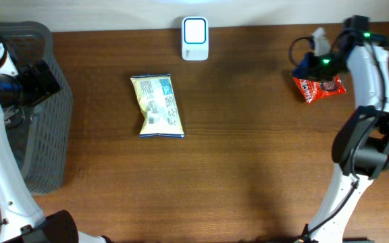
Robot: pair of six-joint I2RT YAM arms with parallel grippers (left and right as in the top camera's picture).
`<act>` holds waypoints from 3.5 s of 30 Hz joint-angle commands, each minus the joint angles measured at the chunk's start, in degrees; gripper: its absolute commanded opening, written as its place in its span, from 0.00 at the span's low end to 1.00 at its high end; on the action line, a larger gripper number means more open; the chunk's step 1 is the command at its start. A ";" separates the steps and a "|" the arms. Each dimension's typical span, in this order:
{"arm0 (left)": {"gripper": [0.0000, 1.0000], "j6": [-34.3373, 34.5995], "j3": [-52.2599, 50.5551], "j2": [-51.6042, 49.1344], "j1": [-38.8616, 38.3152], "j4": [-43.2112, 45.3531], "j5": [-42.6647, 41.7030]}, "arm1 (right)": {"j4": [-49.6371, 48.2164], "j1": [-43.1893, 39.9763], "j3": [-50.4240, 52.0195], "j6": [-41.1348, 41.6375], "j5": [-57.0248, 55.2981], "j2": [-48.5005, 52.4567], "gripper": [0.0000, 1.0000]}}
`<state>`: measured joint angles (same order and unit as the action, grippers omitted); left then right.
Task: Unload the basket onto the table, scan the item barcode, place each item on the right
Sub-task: 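Carry the red bag to the table's right edge and release it, then reach the right gripper to the yellow snack bag and grasp it, then lift the yellow bag and move it rightward with the right gripper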
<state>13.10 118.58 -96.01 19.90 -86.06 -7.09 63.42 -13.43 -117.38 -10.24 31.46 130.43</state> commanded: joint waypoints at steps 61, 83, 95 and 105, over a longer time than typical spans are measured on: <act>0.99 0.57 -0.15 0.24 0.22 0.09 -0.59 | -9.35 40.85 -4.63 21.57 2.23 11.54 0.85; 0.99 0.55 -0.15 0.24 0.26 0.09 -0.61 | 2.01 42.71 -3.30 21.73 -31.74 -1.46 0.04; 0.99 0.55 -0.15 0.24 0.24 0.09 -0.59 | 17.40 41.29 -0.17 25.70 -55.47 -9.77 0.14; 0.99 0.55 -0.15 0.24 0.26 0.09 -0.59 | -0.39 19.89 11.15 1.90 6.29 -1.75 0.89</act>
<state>13.10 118.58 -96.01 19.90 -86.08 -7.09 65.34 7.94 -109.54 -2.11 19.73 126.30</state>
